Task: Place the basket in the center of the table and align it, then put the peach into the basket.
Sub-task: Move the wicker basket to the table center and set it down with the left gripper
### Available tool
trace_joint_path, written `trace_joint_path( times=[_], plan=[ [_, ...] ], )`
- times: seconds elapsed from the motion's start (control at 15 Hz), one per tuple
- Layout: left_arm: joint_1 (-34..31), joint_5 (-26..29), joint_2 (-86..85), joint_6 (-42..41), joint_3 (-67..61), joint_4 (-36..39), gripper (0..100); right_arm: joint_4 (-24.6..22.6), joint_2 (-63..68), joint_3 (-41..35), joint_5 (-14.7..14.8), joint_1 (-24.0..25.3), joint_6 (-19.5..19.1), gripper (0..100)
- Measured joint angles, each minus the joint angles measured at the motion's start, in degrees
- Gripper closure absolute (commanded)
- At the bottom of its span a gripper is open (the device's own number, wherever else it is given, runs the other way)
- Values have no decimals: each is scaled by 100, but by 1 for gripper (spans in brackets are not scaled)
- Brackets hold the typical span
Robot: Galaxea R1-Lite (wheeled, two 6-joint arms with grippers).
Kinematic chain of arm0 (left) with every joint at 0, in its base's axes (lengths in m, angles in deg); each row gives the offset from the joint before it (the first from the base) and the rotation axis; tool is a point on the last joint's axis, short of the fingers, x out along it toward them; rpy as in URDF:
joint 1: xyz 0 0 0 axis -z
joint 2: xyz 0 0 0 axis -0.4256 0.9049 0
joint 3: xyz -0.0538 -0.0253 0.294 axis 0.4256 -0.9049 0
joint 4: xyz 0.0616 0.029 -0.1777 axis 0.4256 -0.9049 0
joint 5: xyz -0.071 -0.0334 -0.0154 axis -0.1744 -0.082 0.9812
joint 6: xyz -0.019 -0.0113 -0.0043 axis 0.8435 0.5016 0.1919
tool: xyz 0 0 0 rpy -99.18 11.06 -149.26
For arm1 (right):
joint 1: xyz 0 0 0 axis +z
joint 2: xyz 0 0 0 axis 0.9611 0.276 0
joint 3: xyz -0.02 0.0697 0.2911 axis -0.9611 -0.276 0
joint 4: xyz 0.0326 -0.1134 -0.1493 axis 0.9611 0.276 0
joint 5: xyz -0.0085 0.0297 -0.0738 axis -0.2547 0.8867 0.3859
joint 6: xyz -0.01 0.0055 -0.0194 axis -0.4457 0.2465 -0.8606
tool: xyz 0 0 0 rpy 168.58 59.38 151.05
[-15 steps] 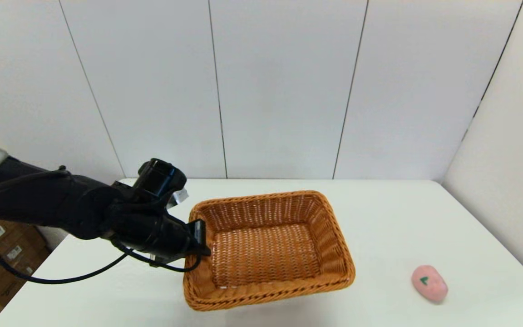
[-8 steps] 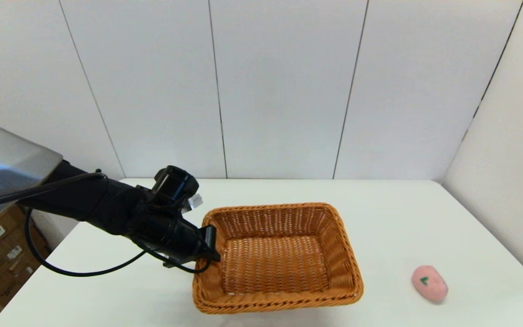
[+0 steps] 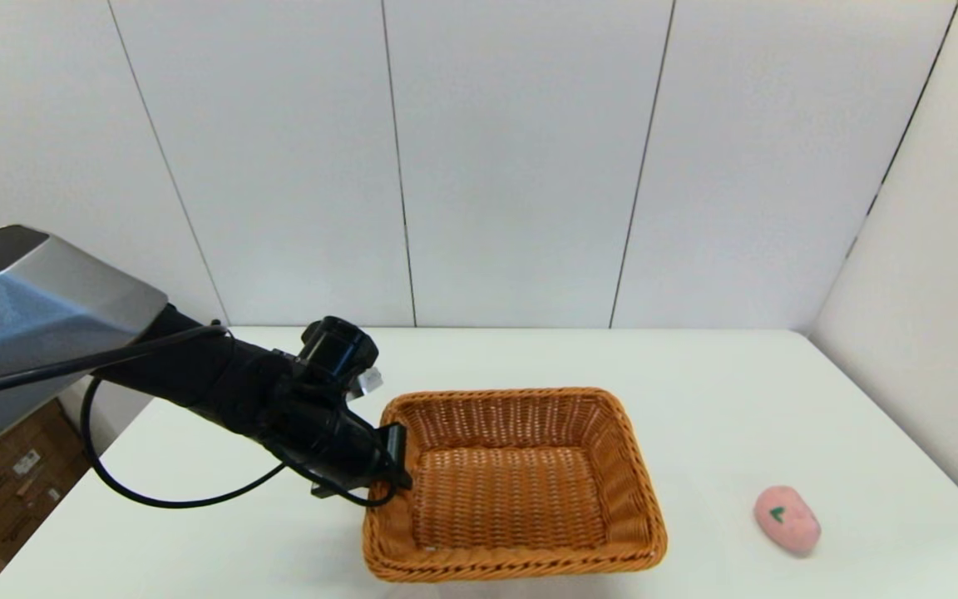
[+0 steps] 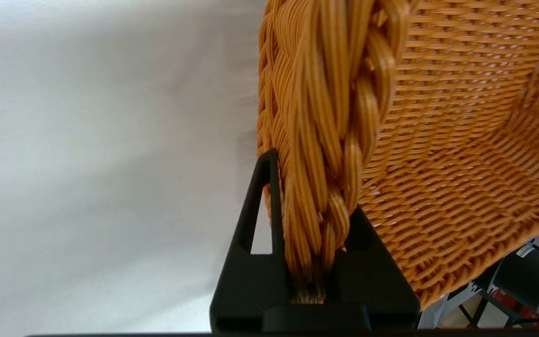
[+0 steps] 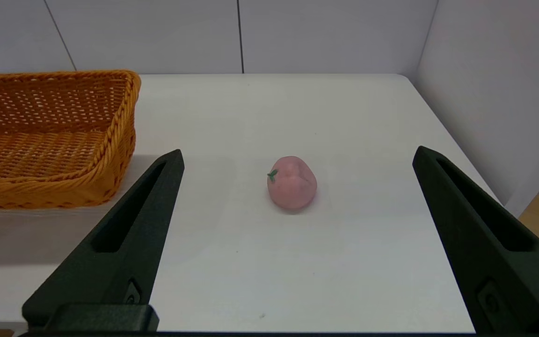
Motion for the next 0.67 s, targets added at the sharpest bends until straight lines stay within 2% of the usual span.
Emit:
trace_joint_path(
  times=[0.67],
  plan=[
    [179,-13,99,-9,-2,5,100,0,0,0,0,0,0,0]
  ],
)
